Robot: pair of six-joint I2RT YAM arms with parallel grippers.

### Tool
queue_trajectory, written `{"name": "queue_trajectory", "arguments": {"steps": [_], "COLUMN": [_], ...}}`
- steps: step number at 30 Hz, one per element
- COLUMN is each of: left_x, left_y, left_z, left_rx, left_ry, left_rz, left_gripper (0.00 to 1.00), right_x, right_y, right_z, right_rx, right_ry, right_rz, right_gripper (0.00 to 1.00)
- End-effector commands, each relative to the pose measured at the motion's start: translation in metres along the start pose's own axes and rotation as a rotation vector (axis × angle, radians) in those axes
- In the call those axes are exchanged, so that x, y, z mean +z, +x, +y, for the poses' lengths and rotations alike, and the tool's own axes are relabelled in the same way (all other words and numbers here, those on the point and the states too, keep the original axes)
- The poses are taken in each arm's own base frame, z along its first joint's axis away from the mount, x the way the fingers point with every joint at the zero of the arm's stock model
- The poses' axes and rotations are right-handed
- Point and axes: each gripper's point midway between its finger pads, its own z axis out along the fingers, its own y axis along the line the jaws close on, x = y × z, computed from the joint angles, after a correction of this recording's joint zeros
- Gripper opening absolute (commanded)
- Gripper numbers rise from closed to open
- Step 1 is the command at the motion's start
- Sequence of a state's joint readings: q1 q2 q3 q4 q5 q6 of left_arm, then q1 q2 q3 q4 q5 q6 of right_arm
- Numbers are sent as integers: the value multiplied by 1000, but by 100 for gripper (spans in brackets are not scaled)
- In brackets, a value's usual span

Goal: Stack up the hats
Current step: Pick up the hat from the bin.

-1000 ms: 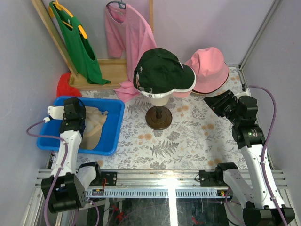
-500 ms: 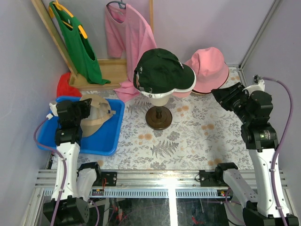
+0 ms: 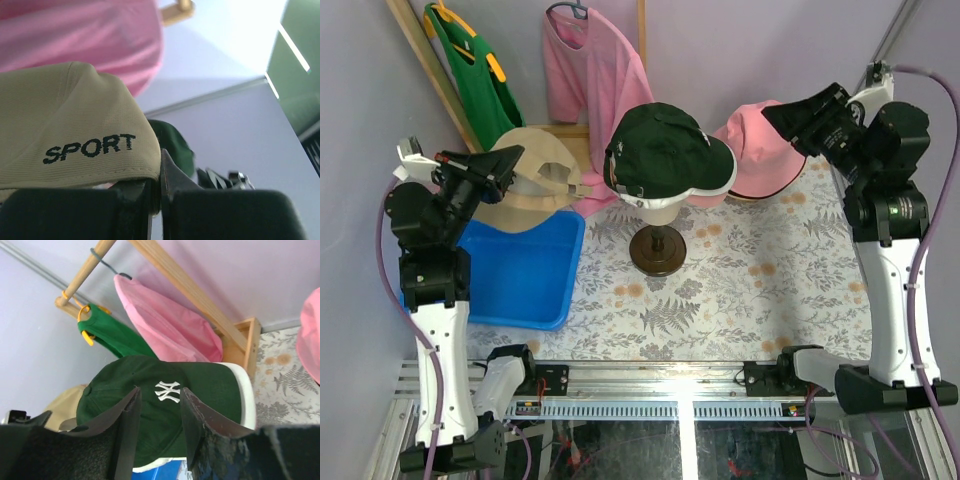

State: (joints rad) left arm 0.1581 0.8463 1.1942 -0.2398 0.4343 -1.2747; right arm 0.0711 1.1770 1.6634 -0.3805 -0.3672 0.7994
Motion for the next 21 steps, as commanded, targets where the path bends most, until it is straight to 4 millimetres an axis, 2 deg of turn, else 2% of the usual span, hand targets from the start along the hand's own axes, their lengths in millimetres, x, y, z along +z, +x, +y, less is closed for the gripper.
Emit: {"name": "queue_trajectory", "arguments": {"steps": [1,6,12,21], "left_x": [-30,-50,-73,-128], "left_y": [33,42,46,57], "left_z": [-74,-116,-169,-225], "left_rx": [102,92,89,131], "left_ry": [243,378,601,888], "left_rz": [202,261,322,395], "left_gripper": [0,0,0,0], "right_x": [-12,-5,3,15], "right_y": [-9,-17,-14,12], "right_z": [53,65,81,129], "right_rx": [-32,-39,-25,19], "right_ry": [-194,-229,-279,-423], "right_rz": [34,47,91,169], "right_gripper": [45,49,53,55]}}
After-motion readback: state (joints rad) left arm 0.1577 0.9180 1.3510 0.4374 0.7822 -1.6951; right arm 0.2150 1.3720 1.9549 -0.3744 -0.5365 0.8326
